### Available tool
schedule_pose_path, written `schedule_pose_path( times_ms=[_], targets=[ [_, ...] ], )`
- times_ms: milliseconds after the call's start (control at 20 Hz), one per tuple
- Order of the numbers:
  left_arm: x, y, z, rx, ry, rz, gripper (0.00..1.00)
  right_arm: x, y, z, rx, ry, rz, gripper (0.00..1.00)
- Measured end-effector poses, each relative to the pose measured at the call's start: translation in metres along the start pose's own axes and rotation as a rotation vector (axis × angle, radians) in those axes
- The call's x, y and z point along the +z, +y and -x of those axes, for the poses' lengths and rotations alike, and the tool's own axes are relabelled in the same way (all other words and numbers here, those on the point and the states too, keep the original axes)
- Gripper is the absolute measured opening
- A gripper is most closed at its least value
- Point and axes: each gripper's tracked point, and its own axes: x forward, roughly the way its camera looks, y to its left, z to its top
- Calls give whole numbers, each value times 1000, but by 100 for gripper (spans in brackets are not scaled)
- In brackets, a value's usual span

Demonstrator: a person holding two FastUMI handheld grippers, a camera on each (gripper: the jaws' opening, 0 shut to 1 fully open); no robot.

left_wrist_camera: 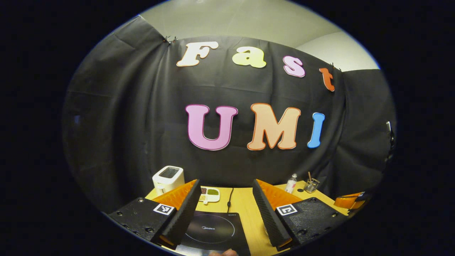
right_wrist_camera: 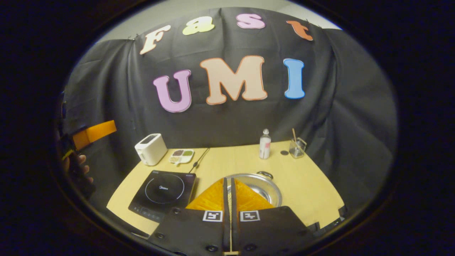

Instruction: First push the handle of the pot to place it horizontally, then grasp the pot with both hands and set it on the induction cooktop.

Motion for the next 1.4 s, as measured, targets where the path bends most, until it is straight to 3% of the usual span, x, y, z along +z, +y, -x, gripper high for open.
schedule_pose_path(
  times_ms=[50, 150, 200, 250, 300, 650, 700, 950, 1150, 1250, 1300, 1400],
  targets=[
    [-4, 3, -6, -18, 5, 1, 89, -11, 2, -3, -15, 22, -14, 4],
    [-9, 7, -17, -52, 6, 4, 89, -31, 4, -10, -53, 60, -25, 0],
    [-12, 8, -22, -66, 6, 7, 84, -40, 4, -13, -72, 75, -32, 4],
    [-16, 9, -28, -79, 8, 9, 89, -48, 6, -16, -86, 92, -49, 0],
    [-19, 11, -32, -84, 15, 11, 89, -58, 8, -20, -97, 108, -69, 4],
    [-36, 28, -60, -87, 26, 19, 90, -135, 3, -30, -177, 287, -155, 0],
    [-38, 30, -63, -87, 30, 21, 90, -145, 1, -30, -189, 308, -172, 4],
    [-47, 33, -73, -92, 37, 31, 93, -204, -1, -34, -224, 427, -150, 0],
    [-49, 41, -74, -81, 32, 31, 94, -236, 1, -42, -240, 496, -167, 4],
    [-50, 45, -73, -76, 30, 28, 94, -243, 2, -47, -243, 516, -181, 12],
    [-50, 48, -73, -72, 25, 27, 94, -246, 3, -50, -248, 522, -182, 0],
    [-50, 52, -74, -66, 26, 24, 94, -247, 3, -53, -255, 529, -173, 2]
  ],
)
